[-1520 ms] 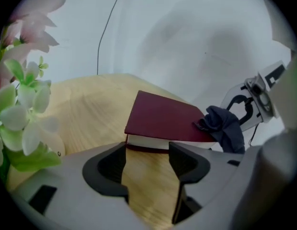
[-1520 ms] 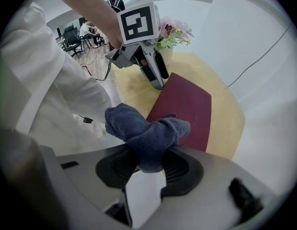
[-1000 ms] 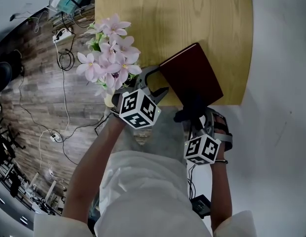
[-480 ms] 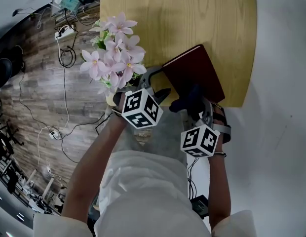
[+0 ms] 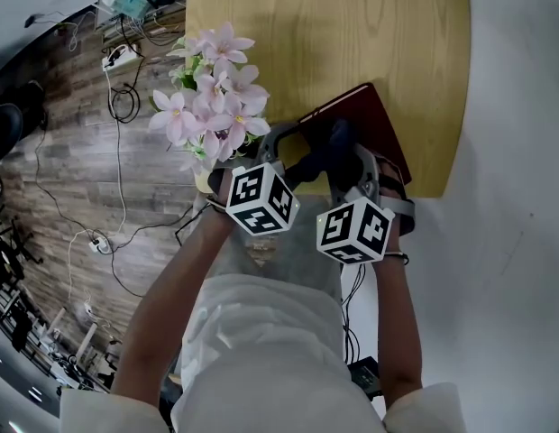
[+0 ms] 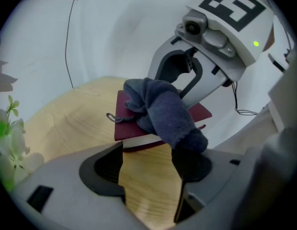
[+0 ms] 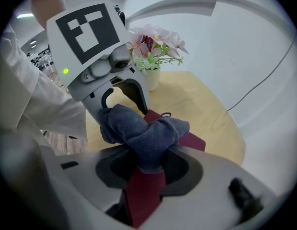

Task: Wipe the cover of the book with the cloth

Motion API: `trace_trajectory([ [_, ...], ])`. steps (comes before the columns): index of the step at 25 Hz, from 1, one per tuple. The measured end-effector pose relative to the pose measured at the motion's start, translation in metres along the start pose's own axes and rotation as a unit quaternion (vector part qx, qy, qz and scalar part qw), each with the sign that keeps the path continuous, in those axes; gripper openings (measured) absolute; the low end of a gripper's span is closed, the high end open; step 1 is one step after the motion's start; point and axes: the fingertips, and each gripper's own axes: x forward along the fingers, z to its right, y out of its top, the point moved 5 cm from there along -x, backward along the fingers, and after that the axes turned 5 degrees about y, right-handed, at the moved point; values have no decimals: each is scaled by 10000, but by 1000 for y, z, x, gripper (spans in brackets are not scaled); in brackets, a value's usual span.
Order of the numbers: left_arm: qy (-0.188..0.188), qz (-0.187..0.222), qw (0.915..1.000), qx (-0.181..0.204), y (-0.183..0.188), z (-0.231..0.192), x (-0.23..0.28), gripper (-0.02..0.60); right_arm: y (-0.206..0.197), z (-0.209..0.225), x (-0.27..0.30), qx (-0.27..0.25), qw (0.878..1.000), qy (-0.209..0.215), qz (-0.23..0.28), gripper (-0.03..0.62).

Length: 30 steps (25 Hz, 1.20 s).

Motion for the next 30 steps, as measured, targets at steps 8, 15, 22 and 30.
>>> trace_trajectory([
  [8, -127, 79, 9992, -382, 4, 14, 2, 307, 31, 19, 12, 57, 9985, -93, 533, 149],
  [15, -32, -5, 9982, -591, 0, 9, -11, 307, 56, 40, -19, 573, 9864, -488, 1464, 149],
  [22, -116, 301, 9932, -1115, 15, 17, -48, 307, 74, 62, -96, 1330, 9506, -826, 2681, 144],
  [30, 55, 1105, 9829, -1472, 63, 21, -114, 222, 55, 69, -191, 2160, 9092, -1332, 3302, 144],
])
